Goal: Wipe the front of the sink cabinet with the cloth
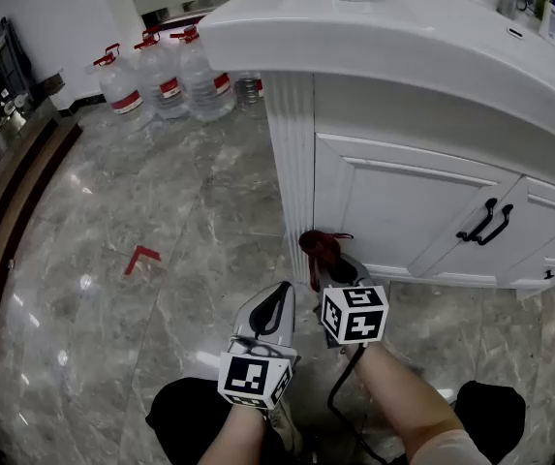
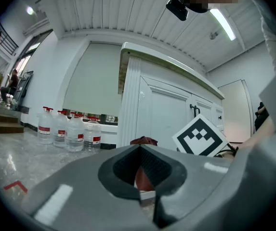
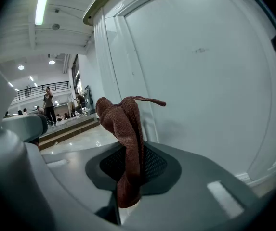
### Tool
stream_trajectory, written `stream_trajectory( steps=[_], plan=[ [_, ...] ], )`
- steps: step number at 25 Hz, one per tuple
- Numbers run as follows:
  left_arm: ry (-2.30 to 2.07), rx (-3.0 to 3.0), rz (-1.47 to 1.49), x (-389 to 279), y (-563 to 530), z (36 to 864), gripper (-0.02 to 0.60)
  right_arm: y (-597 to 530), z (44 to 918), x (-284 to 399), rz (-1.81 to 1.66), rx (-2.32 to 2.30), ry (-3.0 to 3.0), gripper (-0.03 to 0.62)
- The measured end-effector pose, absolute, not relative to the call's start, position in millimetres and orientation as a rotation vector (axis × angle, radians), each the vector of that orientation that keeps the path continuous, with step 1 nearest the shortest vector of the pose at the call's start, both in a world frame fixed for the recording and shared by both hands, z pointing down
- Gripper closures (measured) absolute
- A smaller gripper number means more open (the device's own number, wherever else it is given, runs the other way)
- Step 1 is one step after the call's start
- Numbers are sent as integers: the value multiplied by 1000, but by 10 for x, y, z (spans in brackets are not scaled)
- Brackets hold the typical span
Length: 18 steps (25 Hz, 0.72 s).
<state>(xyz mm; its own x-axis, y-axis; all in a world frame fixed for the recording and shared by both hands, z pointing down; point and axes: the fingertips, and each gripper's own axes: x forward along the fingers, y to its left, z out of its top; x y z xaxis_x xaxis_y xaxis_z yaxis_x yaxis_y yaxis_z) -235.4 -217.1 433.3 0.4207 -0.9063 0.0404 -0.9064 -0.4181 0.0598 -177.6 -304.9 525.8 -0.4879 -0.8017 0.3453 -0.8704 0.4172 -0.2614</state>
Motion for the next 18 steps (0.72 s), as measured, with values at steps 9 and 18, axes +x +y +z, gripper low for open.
stream_trajectory(
  steps=[9, 18],
  plan=[
    [-1634, 2594, 9, -2331, -2261, 4399, 581, -3168, 5377, -1733, 616, 1505, -2493, 510],
    [-1579, 2646, 39, -1969, -2276, 4391, 581, -3158, 5400, -1269, 604, 1575, -2438, 511]
  ],
)
